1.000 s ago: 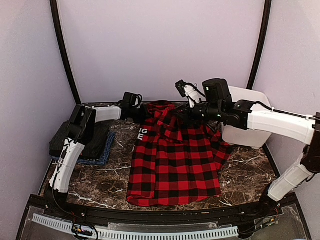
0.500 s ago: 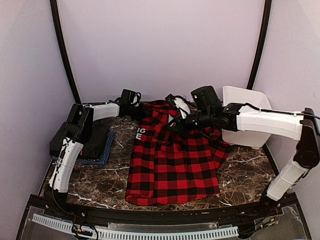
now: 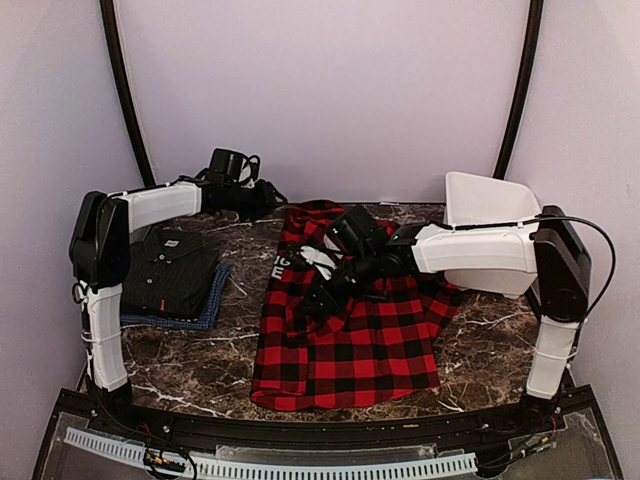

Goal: Fold and stack the long sleeve shirts
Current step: Fold the flattened shirt at the center of the board.

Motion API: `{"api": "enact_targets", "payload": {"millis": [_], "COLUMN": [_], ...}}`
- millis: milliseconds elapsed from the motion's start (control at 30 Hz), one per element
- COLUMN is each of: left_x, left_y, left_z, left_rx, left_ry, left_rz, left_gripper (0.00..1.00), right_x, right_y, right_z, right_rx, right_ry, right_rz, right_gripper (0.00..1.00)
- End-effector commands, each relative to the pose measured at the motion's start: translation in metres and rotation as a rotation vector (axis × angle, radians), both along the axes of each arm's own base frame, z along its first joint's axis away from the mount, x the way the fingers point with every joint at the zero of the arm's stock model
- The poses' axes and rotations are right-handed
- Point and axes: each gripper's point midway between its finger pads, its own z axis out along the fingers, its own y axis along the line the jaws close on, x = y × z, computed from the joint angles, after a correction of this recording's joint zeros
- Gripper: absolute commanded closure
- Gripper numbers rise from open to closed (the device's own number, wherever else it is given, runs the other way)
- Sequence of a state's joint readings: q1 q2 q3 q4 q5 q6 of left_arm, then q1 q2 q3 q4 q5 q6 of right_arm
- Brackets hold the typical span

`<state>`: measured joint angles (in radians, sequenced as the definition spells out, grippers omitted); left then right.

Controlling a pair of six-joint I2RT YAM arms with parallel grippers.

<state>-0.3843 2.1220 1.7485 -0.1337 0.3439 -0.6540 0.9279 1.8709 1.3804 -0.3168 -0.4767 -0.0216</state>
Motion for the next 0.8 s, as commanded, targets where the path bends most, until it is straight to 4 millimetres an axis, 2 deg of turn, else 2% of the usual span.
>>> {"api": "enact_targets", "payload": {"millis": [0,100,233,333,367,400,433,467,600,767], "left_x": [-0.038,-0.067,-0.105,-0.13,-0.14,-0.146,-0.156,-0.16,-0.184,-0.21], "left_y": [0.013,0.021,0.022,0.02,0.018,0.017,0.017,0.017,0.013,-0.009], "left_z": [-0.009,-0.019,-0.031,-0.035,-0.042,-0.04,-0.048,-0.045,-0.058,-0.062], "left_rx": [-0.02,-0.019,-0.017,-0.002,0.008,0.005,0.006,0.002,0.005,-0.013], "left_ry": [0.061,0.101,0.14,0.158,0.176,0.176,0.197,0.192,0.231,0.249], "left_rz": [-0.002,-0.013,-0.067,-0.114,-0.13,-0.141,-0.156,-0.164,-0.205,-0.302], "left_gripper": [0.53,0.52,0.5,0.47,0.46,0.45,0.44,0.44,0.43,0.44], "right_x": [-0.007,-0.001,0.009,0.018,0.021,0.023,0.025,0.028,0.038,0.046], "right_y": [0.02,0.024,0.02,0.011,0.006,0.002,-0.003,-0.008,-0.031,-0.061], "right_z": [0.011,0.014,0.033,0.05,0.059,0.064,0.068,0.073,0.092,0.11], "right_rx": [0.04,0.053,0.092,0.118,0.13,0.139,0.147,0.156,0.183,0.199], "right_ry": [-0.033,-0.055,-0.114,-0.161,-0.181,-0.192,-0.2,-0.211,-0.259,-0.313], "right_rz": [0.055,0.033,-0.035,-0.114,-0.144,-0.166,-0.191,-0.217,-0.338,-0.479], "right_gripper": [0.86,0.76,0.45,0.3,0.26,0.23,0.21,0.2,0.17,0.12]}}
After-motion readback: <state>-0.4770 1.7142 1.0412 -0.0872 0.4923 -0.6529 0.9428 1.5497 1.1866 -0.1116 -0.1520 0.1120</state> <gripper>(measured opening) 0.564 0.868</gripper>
